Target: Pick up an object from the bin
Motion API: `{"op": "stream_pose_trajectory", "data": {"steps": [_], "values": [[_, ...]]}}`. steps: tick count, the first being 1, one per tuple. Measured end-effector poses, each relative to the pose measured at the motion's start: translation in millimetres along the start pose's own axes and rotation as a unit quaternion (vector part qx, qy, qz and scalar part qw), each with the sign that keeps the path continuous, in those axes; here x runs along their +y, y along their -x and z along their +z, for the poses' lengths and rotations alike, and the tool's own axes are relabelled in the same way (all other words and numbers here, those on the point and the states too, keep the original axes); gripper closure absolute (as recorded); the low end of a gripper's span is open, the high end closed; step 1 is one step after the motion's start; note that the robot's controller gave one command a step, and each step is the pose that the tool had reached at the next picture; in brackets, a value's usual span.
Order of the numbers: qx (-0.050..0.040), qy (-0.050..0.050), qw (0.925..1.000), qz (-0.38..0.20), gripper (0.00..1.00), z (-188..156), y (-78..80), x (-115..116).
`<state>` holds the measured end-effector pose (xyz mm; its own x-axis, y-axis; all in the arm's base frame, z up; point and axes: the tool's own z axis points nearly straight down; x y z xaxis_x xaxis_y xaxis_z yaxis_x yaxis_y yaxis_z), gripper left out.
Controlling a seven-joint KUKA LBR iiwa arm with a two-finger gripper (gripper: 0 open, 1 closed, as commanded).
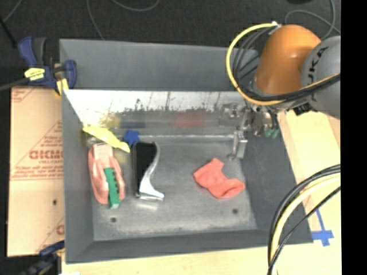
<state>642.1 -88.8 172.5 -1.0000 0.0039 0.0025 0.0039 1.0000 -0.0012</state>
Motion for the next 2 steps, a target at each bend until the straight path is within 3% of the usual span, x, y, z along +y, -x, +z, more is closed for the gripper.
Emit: {"op": "stream_pose_trajectory", "data": {"steps": [1,2], "values": [[-0.0034,0.0,1.0,0.0,0.0,-5.1,1.0,0.2],[-0.0057,-0.001,0.9994,-0.035,0.0,33.5,-27.6,-4.7]]}}
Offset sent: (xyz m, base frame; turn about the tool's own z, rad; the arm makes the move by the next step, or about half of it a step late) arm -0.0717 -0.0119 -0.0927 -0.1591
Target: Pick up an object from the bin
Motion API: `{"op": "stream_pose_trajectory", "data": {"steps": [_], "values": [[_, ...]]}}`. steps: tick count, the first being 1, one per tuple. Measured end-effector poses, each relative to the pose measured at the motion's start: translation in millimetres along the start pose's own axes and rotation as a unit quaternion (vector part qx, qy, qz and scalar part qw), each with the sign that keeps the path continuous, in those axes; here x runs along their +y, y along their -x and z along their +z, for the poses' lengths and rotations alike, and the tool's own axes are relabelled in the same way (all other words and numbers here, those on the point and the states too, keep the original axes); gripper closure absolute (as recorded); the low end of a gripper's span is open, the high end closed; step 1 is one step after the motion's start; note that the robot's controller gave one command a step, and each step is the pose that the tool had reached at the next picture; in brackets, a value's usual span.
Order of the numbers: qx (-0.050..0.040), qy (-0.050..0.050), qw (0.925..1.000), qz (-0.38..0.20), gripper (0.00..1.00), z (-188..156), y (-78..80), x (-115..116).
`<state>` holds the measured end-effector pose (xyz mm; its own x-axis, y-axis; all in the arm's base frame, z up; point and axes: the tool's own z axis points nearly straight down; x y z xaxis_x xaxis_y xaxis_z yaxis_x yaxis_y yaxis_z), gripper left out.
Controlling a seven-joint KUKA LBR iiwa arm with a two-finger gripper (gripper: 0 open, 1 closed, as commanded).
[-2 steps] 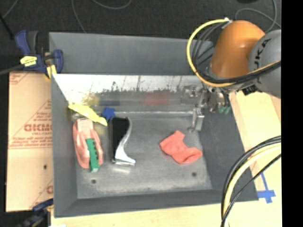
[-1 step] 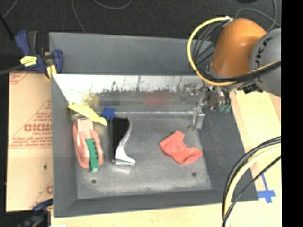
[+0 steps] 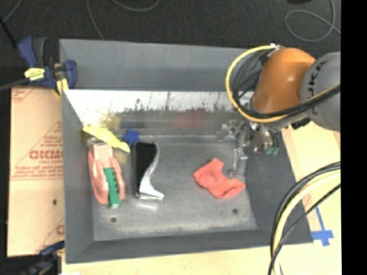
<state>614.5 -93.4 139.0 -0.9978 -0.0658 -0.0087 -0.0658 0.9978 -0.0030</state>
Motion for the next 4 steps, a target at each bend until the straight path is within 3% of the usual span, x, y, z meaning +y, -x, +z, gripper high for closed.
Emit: {"op": "stream_pose_trajectory", "data": {"steps": [1,2,3,4], "values": [[-0.0005,0.0,1.0,-0.004,0.0,56.6,-21.2,-5.4],[-0.0021,0.0,0.9999,0.011,0.0,86.4,-26.9,-3.4],[-0.0037,0.0,0.999,0.045,0.0,73.4,-49.3,-8.8],[-0.002,-0.001,0.9994,0.034,0.0,69.8,-57.3,-9.4]]}}
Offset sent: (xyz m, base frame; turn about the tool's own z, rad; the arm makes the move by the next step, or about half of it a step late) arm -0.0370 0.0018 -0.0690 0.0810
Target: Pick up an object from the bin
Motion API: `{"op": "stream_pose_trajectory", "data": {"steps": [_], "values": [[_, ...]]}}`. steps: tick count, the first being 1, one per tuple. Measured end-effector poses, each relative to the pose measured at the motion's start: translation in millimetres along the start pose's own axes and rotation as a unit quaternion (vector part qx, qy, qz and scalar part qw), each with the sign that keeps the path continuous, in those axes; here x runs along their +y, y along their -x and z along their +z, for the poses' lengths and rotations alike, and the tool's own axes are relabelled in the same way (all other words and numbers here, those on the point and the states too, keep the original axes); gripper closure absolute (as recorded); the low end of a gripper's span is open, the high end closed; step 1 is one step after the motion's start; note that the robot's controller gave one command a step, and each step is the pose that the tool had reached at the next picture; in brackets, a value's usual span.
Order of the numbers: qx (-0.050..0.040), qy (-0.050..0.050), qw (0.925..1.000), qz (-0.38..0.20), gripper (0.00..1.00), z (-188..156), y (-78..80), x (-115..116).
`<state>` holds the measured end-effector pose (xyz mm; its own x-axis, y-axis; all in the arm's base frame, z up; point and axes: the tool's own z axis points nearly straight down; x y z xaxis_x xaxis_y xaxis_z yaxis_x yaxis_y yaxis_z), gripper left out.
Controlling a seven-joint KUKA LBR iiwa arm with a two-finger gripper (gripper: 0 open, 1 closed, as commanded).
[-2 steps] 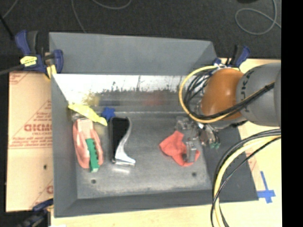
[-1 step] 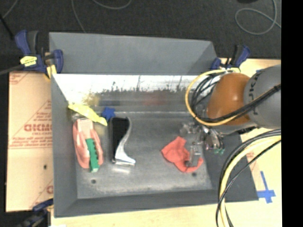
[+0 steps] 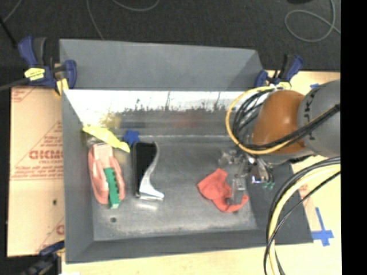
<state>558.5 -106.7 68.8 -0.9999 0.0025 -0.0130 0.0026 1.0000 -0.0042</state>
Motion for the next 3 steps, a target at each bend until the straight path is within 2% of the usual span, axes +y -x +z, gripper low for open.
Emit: {"op": "stream_pose_trajectory", "data": {"steps": [1,2,3], "values": [[-0.0017,0.001,0.9999,0.013,0.0,-0.7,31.8,8.5],[-0.0013,0.0,0.9852,0.171,1.0,-2.4,-22.2,21.6],[-0.0013,0.0,0.9853,0.171,1.0,-2.4,-22.2,21.6]]}}
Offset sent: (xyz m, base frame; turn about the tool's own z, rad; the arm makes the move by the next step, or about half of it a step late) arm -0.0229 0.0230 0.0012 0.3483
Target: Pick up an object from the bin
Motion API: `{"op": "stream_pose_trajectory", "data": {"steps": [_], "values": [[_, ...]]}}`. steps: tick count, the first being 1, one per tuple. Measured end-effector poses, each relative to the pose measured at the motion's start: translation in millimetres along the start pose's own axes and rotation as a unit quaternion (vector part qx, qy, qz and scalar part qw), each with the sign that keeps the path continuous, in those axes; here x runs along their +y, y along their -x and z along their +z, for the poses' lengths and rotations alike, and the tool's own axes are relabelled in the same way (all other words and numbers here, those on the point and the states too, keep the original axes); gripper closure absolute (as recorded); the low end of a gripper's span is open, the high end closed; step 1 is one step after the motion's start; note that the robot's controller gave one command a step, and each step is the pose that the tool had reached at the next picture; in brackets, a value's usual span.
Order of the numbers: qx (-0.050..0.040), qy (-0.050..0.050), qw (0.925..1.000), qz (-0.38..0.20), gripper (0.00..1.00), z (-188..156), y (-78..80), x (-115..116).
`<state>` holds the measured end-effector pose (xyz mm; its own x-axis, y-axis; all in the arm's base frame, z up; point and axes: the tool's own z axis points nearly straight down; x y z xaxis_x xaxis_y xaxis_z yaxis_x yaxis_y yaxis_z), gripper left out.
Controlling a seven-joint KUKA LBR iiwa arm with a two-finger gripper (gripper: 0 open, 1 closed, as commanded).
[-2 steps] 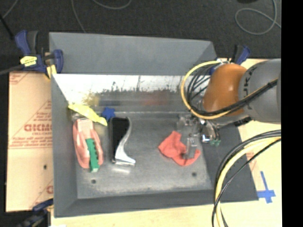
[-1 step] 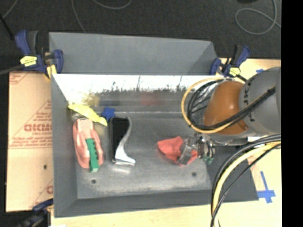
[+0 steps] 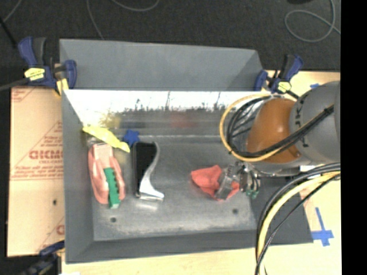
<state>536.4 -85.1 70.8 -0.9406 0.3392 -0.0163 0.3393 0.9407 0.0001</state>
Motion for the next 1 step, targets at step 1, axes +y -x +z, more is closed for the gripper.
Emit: {"op": "stream_pose_trajectory", "data": {"steps": [1], "values": [[-0.0002,0.0,1.0,0.0,1.0,0.0,0.1,0.2]]}}
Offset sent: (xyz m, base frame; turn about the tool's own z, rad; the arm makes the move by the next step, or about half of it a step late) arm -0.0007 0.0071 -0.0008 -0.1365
